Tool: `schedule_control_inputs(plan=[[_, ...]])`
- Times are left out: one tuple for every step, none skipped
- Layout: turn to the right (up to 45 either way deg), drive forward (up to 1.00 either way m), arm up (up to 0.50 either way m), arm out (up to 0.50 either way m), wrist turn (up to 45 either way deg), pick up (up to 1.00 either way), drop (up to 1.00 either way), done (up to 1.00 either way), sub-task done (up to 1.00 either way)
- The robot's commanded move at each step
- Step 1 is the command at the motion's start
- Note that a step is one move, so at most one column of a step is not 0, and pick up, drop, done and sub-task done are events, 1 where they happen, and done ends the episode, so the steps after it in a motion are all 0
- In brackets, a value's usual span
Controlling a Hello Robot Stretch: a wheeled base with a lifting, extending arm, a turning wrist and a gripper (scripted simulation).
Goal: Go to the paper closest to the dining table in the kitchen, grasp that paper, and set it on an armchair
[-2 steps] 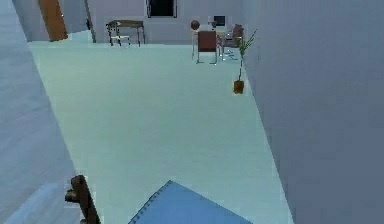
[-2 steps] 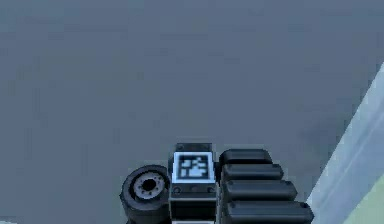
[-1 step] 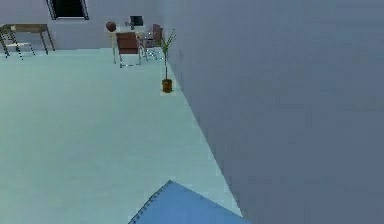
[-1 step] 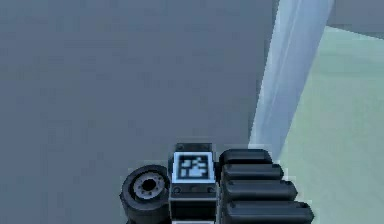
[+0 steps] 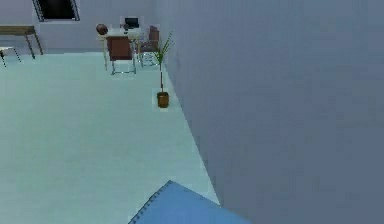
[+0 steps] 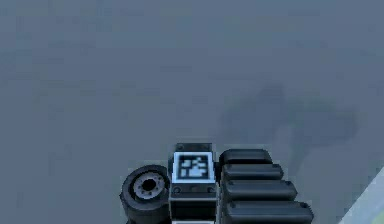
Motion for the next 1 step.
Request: schedule_control_inputs(plan=[[-45.0,0.0,0.0,0.0,0.0,0.0,0.0,0.0,0.0]])
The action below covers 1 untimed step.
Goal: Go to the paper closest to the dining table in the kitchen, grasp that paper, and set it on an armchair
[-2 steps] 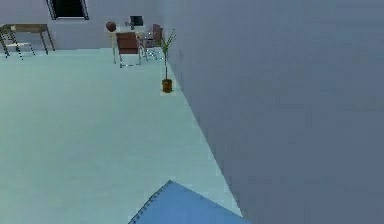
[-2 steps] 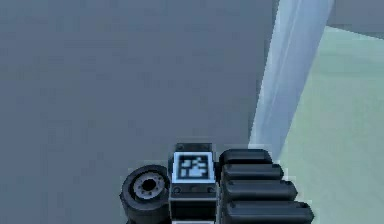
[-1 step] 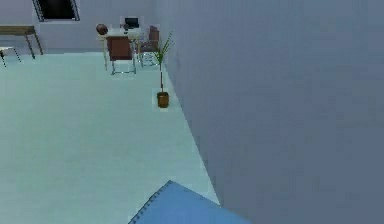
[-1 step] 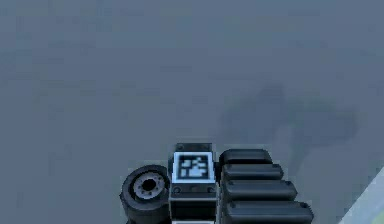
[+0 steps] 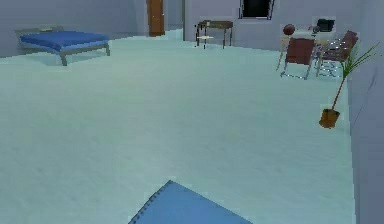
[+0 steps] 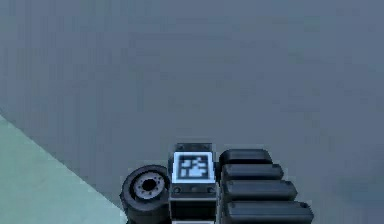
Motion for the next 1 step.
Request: schedule_control_inputs(plan=[[-3.0,0.0,0.0,0.0,0.0,0.0,0.0,0.0,0.0]])
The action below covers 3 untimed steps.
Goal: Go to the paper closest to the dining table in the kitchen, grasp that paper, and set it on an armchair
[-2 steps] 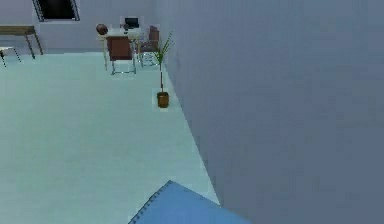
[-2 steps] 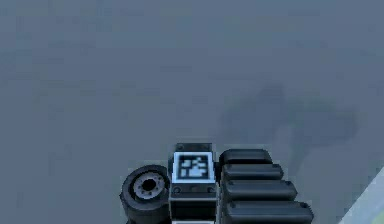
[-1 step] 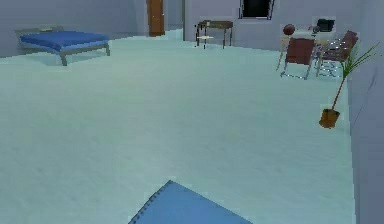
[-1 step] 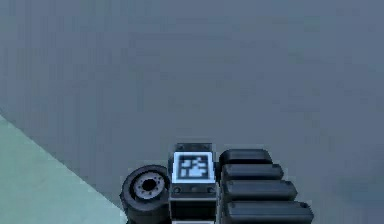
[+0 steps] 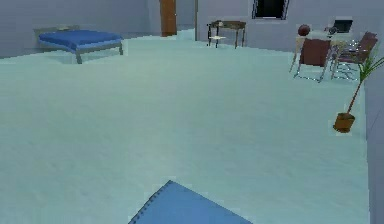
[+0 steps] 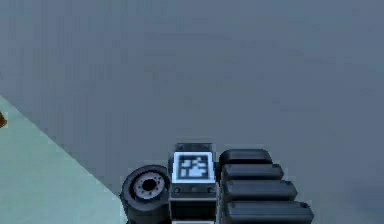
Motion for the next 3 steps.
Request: schedule_control_inputs(plan=[[0.0,1.0,0.0,0.0,0.0,0.0,0.0,0.0,0.0],[0.0,1.0,0.0,0.0,0.0,0.0,0.0,0.0,0.0],[0.0,1.0,0.0,0.0,0.0,0.0,0.0,0.0,0.0]])
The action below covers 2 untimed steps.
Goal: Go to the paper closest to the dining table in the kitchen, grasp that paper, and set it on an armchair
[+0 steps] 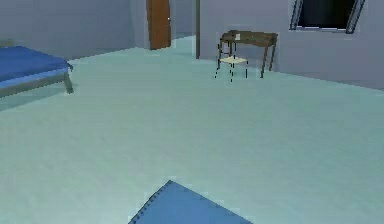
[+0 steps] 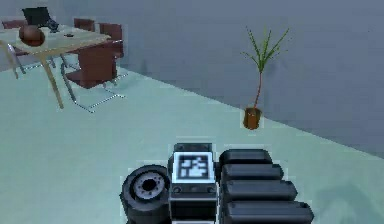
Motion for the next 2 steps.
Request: schedule_control_inputs(plan=[[0.0,1.0,0.0,0.0,0.0,0.0,0.0,0.0,0.0],[0.0,1.0,0.0,0.0,0.0,0.0,0.0,0.0,0.0]])
